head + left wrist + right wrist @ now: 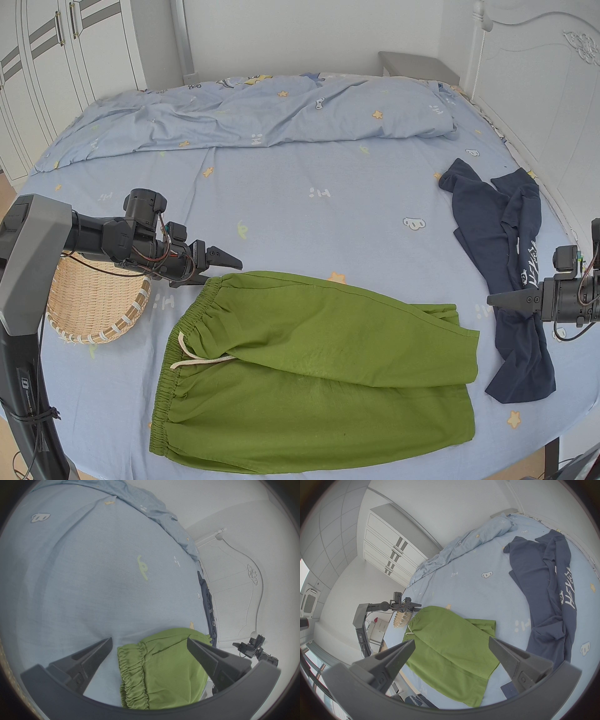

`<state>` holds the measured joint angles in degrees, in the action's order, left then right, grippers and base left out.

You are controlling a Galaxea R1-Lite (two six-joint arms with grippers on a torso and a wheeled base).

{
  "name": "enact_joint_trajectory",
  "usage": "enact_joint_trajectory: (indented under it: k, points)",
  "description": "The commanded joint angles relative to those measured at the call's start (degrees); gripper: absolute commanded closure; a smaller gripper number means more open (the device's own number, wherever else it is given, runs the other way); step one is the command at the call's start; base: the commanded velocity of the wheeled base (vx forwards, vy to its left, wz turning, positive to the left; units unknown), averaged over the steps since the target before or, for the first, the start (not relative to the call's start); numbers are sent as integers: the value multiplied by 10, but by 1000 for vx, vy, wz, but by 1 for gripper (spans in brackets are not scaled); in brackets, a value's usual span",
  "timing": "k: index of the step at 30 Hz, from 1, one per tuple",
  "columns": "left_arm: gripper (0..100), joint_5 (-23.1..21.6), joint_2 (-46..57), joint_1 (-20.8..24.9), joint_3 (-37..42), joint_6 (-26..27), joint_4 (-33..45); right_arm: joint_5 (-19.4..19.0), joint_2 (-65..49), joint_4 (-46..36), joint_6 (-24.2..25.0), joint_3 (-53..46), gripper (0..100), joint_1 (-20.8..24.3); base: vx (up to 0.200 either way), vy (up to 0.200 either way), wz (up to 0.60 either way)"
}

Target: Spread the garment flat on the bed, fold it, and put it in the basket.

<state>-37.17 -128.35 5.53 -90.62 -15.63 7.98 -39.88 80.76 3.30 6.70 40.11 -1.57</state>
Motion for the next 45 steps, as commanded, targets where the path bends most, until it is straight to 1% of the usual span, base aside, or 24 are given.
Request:
enact_joint_trajectory:
  k: [1,7,10,16,23,25,27,33,34,35,36,37,38,40,45]
  points:
    - [100,0,-2,2,0,0,2,0,45,8,0,-5,0,-7,0,0,0]
    - [100,0,-3,2,0,-1,3,0,97,36,1,-6,0,-24,0,0,0]
    - [100,0,-3,2,0,-1,3,0,124,61,1,-8,0,-42,0,0,0]
    - [100,0,3,-2,3,-2,4,0,158,71,0,-9,0,-49,0,0,0]
    - [100,0,6,-4,5,-2,5,0,190,80,1,-10,0,-48,0,0,0]
    - [100,0,6,-2,5,-2,4,0,223,104,1,-20,0,-46,0,0,0]
    - [100,0,6,-2,5,-2,4,-1,228,113,1,-25,0,-44,0,0,0]
    - [100,0,6,-3,5,-2,3,0,243,132,3,-36,0,-27,0,0,0]
    - [100,0,6,-2,5,-1,3,0,261,159,5,-47,0,-23,0,0,0]
    - [100,0,6,-2,5,-1,3,0,262,162,5,-47,0,-23,0,0,0]
    - [100,0,6,-2,5,-1,3,0,268,186,5,-56,0,-22,0,0,0]
    - [100,0,6,-2,5,-1,3,0,268,186,5,-56,0,-22,0,0,0]
    - [100,0,6,-2,5,-1,4,1,274,220,6,-68,0,-22,0,0,0]
    - [100,0,6,-2,5,-1,4,1,280,241,9,-75,0,-22,0,0,0]
    - [100,0,6,-2,6,-1,4,1,281,246,9,-76,0,-22,0,0,0]
